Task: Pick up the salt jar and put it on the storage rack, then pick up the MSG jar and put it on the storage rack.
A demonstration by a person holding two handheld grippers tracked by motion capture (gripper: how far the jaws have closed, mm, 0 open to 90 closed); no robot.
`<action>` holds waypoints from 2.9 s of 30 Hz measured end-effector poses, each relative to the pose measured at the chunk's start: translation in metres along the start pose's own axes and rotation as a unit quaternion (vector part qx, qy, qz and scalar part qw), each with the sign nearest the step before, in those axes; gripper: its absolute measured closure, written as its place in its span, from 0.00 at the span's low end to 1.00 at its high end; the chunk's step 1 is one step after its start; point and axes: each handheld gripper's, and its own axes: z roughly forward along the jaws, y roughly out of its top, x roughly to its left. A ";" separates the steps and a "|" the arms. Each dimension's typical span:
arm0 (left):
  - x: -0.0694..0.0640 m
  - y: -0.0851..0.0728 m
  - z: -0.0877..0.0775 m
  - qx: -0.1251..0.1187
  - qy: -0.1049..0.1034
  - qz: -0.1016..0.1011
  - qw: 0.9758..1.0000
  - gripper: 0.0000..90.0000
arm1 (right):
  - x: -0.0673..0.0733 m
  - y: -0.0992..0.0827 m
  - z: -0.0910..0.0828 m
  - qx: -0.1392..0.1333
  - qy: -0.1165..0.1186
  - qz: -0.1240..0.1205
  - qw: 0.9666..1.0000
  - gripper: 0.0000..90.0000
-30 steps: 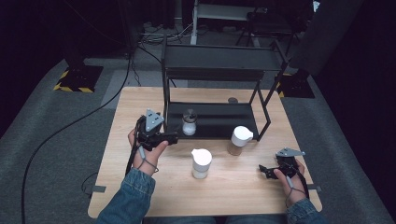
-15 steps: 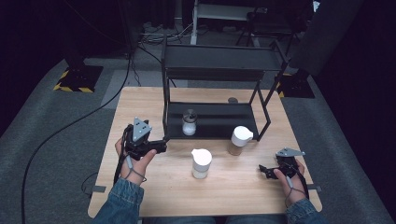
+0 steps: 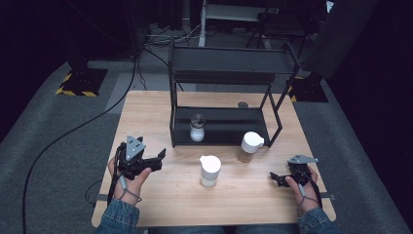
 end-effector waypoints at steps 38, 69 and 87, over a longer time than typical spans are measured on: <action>0.009 -0.063 0.018 0.088 0.007 -0.029 0.996 0.12 | 0.001 0.000 0.000 0.000 -0.002 -0.002 1.000 0.00; 0.016 -0.061 0.040 0.170 0.028 -0.044 0.984 0.08 | 0.001 0.000 0.000 0.000 -0.001 0.000 1.000 0.00; 0.016 -0.061 0.040 0.171 0.026 -0.043 0.984 0.07 | 0.003 0.000 0.000 0.001 -0.005 0.005 1.000 0.00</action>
